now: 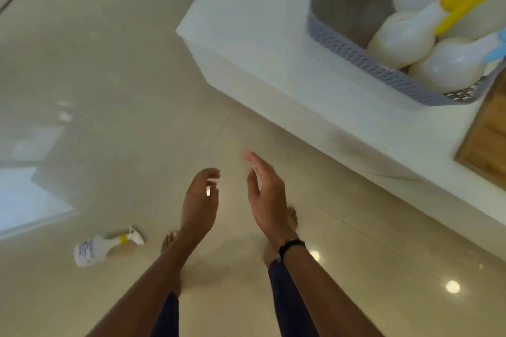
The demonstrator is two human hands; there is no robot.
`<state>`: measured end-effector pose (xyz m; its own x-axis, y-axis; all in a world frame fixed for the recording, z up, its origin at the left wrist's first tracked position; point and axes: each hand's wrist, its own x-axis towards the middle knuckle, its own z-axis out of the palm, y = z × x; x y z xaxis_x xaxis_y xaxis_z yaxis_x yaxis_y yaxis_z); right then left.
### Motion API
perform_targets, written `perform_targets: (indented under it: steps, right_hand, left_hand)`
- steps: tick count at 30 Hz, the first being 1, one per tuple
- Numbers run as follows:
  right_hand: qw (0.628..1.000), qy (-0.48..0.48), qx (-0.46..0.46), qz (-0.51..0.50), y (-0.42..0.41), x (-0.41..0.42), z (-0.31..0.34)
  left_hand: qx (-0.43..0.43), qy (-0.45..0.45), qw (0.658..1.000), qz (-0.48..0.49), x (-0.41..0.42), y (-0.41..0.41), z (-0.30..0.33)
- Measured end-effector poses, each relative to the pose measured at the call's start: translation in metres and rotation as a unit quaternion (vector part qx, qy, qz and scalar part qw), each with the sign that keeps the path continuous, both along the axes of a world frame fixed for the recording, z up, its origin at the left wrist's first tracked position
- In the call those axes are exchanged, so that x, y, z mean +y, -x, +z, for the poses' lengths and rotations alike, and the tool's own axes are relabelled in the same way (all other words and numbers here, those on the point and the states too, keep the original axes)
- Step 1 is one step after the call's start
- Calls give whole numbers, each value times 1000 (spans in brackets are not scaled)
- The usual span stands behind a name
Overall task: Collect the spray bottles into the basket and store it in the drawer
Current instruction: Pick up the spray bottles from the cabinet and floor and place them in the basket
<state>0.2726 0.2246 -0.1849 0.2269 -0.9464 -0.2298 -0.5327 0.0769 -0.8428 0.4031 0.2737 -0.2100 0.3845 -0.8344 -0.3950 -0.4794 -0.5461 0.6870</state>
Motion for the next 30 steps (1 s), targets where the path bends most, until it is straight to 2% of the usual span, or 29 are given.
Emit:
perform_targets:
  steps: [3,7,12,15,17,19,23,26,30]
  right_hand:
    - [998,-6,17,67,-33,37,-15]
    - [992,-24,49,118,-85,89,-47]
    - [950,-76,120,278,-167,173,-100]
    - [904,-120,171,373,-216,221,-141]
    - [877,-170,205,401,-245,249,-168]
    - [866,-196,222,403,-267,271,-194]
    - [878,-228,217,361,-293,296,-245]
    - [895,-253,194,311,-301,303,-285]
    - [911,-259,181,263,-309,305,-333]
  left_hand:
    - [-13,-104,993,47,79,-58,-23]
    - [26,-221,971,89,169,-126,-46]
    - [52,-240,962,120,254,-192,-65]
    - [38,-245,965,82,297,-221,-84]
    - [14,-258,965,49,320,-240,-104]
    - [-27,-270,963,8,336,-257,-126]
    - [-108,-270,955,-54,350,-280,-177]
    - [-177,-223,952,-116,354,-289,-229]
    - [-272,-164,925,-208,347,-298,-291]
